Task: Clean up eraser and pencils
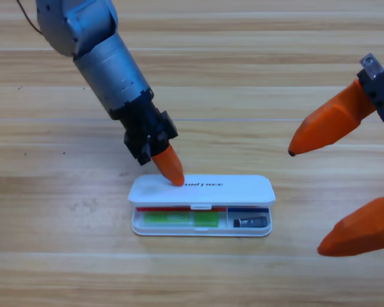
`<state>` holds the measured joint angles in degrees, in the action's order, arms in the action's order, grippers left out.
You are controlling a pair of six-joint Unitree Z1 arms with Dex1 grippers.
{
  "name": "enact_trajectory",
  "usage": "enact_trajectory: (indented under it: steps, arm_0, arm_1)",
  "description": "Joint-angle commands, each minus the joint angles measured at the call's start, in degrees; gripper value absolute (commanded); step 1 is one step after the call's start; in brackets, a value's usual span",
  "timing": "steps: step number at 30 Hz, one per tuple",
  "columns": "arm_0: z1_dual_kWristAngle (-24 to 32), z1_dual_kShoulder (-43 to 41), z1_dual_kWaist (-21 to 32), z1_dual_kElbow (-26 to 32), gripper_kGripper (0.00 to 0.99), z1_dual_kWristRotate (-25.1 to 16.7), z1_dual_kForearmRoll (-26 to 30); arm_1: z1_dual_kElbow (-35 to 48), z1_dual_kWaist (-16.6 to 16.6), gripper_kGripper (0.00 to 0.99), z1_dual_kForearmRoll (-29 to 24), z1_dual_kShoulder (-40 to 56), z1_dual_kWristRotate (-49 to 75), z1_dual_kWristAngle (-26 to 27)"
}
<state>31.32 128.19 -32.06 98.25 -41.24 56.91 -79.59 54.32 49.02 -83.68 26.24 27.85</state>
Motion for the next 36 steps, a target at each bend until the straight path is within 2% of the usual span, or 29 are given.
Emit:
enact_trajectory:
  steps: [1, 8, 27, 31, 36]
  arm_0:
    - [-1.17, -0.04, -3.01, -2.62, 0.000, 1.25, -1.63]
    - [-2.49, -0.83, -4.59, -5.88, 0.000, 2.04, -4.09]
    - [-10.84, -1.62, -7.93, -14.84, 0.000, 2.57, -12.70]
    - [-12.07, -7.86, -9.16, -14.75, 0.000, 3.62, -10.59]
    - [-13.04, -20.43, -11.71, -10.62, 0.000, 5.56, -2.51]
  arm_1:
    - [2.07, 0.61, 0.989, -1.91, 0.54, -0.75, 1.25]
    - [2.07, 0.61, 0.989, -2.17, 0.45, -1.10, 1.25]
    - [2.24, 0.61, 0.989, -2.44, -0.34, -1.46, 1.25]
    - [2.24, 0.61, 0.989, -2.44, -0.61, -1.46, 1.25]
    - [2.07, 0.61, 0.989, -2.52, -0.96, -1.63, 1.25]
